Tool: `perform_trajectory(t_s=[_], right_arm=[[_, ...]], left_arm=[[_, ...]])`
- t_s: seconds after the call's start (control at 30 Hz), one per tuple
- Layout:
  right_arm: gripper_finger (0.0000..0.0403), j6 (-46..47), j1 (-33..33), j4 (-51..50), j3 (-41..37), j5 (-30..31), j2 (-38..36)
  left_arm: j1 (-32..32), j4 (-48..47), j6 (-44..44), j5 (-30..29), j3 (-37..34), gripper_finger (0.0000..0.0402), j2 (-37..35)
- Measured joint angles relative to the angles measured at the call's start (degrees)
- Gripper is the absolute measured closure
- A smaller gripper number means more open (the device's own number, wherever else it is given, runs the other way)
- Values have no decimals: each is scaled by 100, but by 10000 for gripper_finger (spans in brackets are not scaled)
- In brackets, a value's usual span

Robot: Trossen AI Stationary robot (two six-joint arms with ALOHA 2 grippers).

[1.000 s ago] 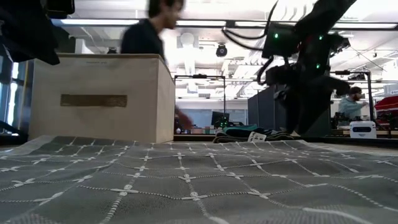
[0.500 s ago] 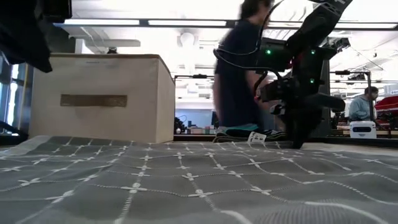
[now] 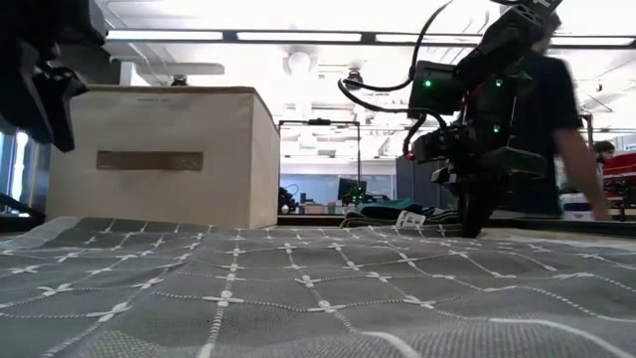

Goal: Fold towel
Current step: Fold the gray patterned towel

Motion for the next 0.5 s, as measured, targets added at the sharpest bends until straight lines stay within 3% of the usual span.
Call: perform_trajectory(t_s=[0.2, 0.4, 0.5], right_arm=[[402, 92, 0, 11, 1, -2, 3], [402, 48, 0, -79, 164, 2, 22], [402, -37, 0, -118, 276, 17, 36]], left_arm=[[225, 354, -489, -365, -540, 172, 145], [701, 1465, -732, 320, -1183, 166, 146], [802, 1607, -564, -44, -1242, 167, 144]])
